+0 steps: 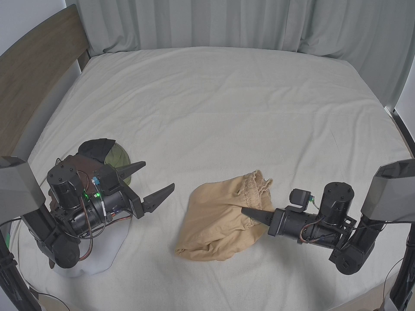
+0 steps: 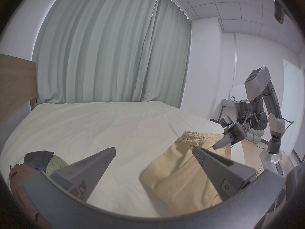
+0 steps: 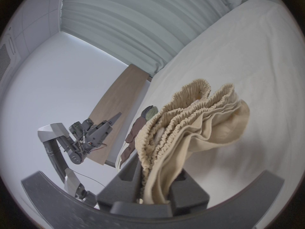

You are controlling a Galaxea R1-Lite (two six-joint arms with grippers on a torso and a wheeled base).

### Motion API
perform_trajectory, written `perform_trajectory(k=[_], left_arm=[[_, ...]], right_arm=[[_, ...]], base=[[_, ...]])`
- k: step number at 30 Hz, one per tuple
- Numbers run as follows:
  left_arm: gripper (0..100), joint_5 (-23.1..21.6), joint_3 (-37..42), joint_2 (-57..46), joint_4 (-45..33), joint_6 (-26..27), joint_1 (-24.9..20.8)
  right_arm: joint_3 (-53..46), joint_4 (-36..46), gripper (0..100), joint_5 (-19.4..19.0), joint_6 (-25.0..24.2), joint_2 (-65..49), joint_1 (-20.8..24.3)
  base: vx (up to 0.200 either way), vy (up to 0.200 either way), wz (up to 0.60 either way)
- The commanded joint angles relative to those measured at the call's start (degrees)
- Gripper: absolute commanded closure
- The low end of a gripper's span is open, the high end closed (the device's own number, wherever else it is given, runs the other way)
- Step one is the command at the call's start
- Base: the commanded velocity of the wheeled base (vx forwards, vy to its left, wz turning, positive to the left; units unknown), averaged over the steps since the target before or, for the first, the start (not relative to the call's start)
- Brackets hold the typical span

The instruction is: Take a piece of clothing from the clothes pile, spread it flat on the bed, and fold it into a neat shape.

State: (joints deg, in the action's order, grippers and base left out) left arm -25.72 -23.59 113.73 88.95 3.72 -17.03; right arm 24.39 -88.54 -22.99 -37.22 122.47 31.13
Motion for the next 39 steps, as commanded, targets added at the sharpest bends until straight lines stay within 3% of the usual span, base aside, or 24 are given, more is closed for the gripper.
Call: perform_trajectory(k=[1,10,27,39], left_arm=[[0,0.1,-0.1,-0.3,0.1,0.0,0.3],[0,0.1,-0.2,-0.3,0.1,0.0,1.2],[0,-0.4,0.1,-0.5,0.2,-0.1,2.7],[0,-1.6,0.0,-1.1,0.1,-0.1,3.6]], right_arm=[[0.9,-0.1,100,-2.1,0.0,-2.3,-0.9],[5.5,0.0,100,-8.8,0.2,-2.8,-3.8],[23.0,0.5,100,-10.4,-0.7,5.1,-6.6],[38.6,9.2,100,-10.4,-3.3,10.2,-7.8]], base=[[0.000,0.000,0.00],[0.000,0.000,0.00],[0.000,0.000,0.00],[0.000,0.000,0.00]])
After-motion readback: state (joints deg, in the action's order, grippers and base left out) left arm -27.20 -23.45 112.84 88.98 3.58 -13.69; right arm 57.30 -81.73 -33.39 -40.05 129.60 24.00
